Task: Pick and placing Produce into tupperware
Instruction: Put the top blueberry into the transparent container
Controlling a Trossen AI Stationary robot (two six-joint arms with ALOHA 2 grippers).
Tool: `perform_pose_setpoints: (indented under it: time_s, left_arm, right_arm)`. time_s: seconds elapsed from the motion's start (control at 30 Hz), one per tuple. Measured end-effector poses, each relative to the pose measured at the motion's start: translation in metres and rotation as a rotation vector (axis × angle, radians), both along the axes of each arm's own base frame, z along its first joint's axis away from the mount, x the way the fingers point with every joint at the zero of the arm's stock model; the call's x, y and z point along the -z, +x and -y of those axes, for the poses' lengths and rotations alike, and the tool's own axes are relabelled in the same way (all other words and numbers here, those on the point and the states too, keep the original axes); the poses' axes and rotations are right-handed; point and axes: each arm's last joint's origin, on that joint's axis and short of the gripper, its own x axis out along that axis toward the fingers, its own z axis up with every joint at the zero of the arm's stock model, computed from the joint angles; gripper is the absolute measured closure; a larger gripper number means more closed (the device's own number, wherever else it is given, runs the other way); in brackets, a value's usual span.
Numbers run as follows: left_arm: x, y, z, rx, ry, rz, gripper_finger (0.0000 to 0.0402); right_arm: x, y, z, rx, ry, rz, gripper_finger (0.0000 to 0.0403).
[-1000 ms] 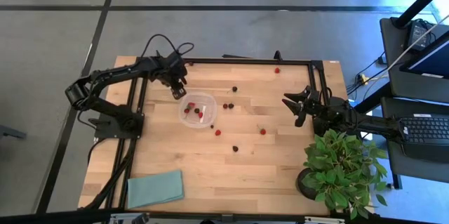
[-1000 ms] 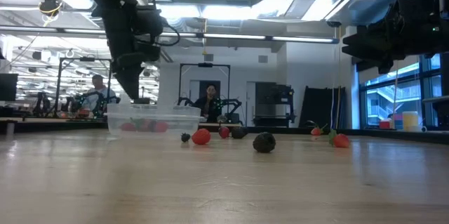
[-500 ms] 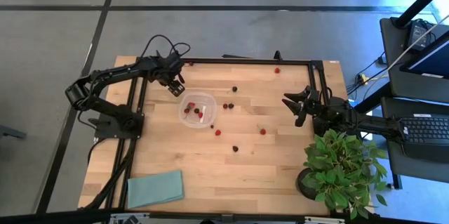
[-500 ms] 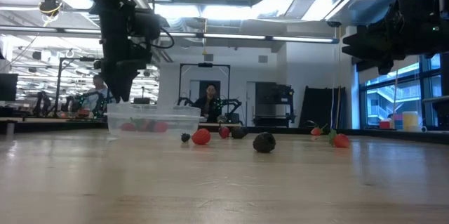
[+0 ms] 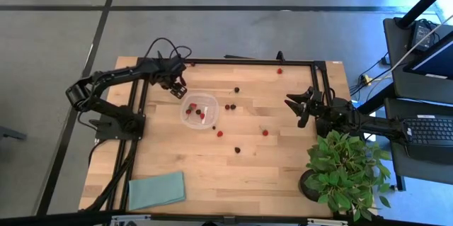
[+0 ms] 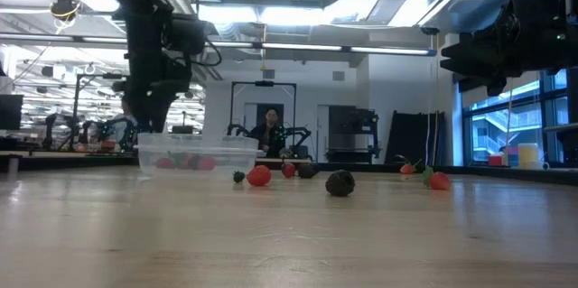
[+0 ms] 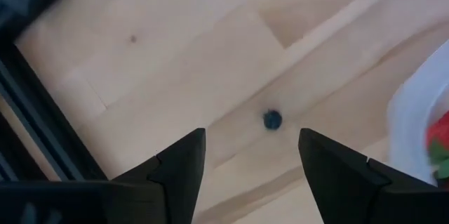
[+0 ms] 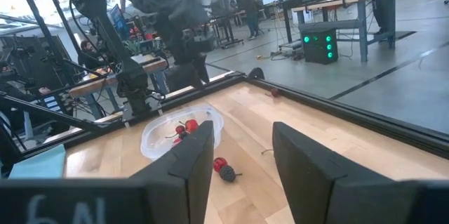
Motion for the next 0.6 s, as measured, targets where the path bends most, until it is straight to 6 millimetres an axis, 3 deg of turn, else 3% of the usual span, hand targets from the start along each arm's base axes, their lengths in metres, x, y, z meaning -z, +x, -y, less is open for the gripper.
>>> perform_pose_setpoints:
  time_s: [0.27,0.6]
  left_arm:
    - [0.025,-0.007,0.006,-0.001,-0.009,-0.005,0.0180]
    - [0.030,-0.003,0.004,0.006,0.009,0.067,0.0180]
  right_arm:
    - [0.000,0.000,0.000,0.000,0.000,0.000,0.0253]
    - [0.000,0.000,0.000,0.000,0.000,0.000,0.0253]
